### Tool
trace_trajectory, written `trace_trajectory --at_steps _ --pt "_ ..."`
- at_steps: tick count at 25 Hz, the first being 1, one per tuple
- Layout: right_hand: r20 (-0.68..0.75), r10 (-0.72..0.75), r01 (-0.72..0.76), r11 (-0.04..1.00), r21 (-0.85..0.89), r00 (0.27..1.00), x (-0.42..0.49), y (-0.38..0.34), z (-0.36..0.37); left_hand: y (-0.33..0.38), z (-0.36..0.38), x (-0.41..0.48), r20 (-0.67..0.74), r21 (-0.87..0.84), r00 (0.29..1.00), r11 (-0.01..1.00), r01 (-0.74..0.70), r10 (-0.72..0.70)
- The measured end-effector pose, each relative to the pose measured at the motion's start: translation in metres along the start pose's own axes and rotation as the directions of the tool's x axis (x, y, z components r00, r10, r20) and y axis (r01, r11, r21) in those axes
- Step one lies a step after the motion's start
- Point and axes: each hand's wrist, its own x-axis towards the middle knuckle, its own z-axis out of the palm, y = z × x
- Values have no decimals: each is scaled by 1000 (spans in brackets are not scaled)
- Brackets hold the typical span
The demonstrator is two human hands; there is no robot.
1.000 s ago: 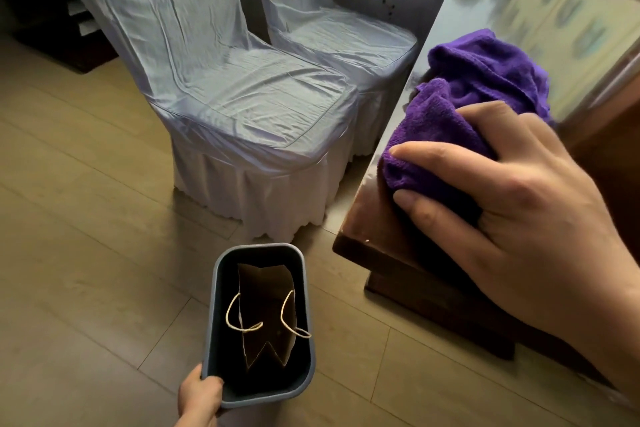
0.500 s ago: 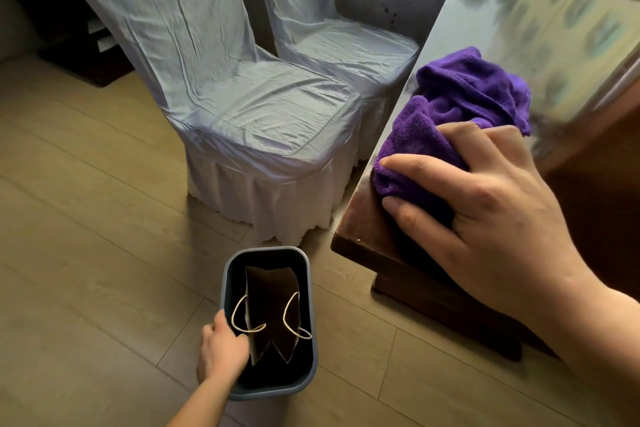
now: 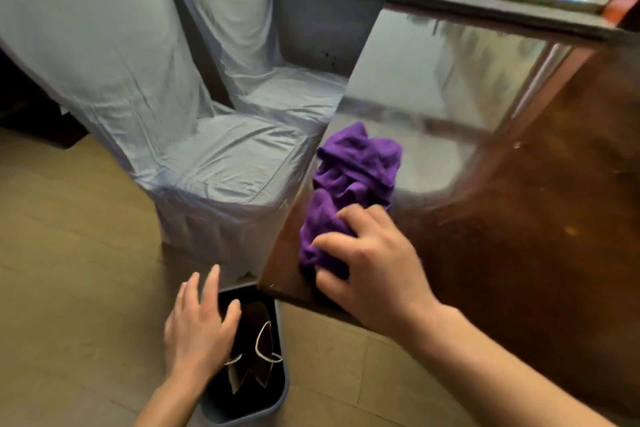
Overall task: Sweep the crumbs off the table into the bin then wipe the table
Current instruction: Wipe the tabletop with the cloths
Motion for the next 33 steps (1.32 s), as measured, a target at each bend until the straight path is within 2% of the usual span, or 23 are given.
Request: trace_trajectory --at_steps 3,5,7,9,11,13,15,16,17,19,21,23,26,28,30,33 --pt "-7 137 -133 971 200 990 -28 15 -35 54 -52 -5 -162 -161 979 976 -148 122" --pt "-45 257 -225 907 355 965 -50 35 -61 85 -74 -11 -241 -138 944 955 -263 225" --pt "-79 345 -278 855 439 935 -75 61 -87 107 -90 -21 -313 -112 915 946 -304 257" --pt "-114 427 -344 837 425 897 -98 90 -111 124 -100 -28 -401 -154 889 940 -304 222" --pt "-160 484 -423 853 306 861 -121 120 -129 153 -99 -34 -458 -122 842 919 -376 283" --pt "-139 466 -448 882 143 874 -141 142 -139 204 -88 -44 -375 -93 801 841 -533 467" --pt "-5 324 -324 945 -51 946 -156 151 -126 257 -62 -51 -186 -30 730 739 -673 658" --pt "66 249 -240 963 -123 966 -164 156 -118 281 -49 -51 -77 8 706 708 -706 704" --pt "102 219 -201 966 -160 970 -171 167 -114 305 -36 -49 21 43 704 703 -710 710" --pt "80 302 -284 941 -183 950 -178 204 -119 336 -15 -34 154 104 746 740 -665 648" --pt "22 491 -475 852 -221 871 -180 247 -130 351 2 -11 184 154 796 782 -603 577" --pt "-6 670 -643 709 -291 742 -179 291 -139 364 10 11 183 180 830 812 -555 526" --pt "-25 820 -754 514 -409 572 -164 354 -143 376 19 29 162 224 850 820 -527 502" --pt "-27 871 -807 442 -391 490 -141 394 -145 375 24 34 141 253 857 819 -514 495" --pt "-18 895 -841 412 -351 446 -117 428 -146 373 26 35 124 267 860 818 -509 495" --pt "-2 881 -833 447 -327 474 -83 461 -143 375 25 33 110 257 870 832 -491 480"
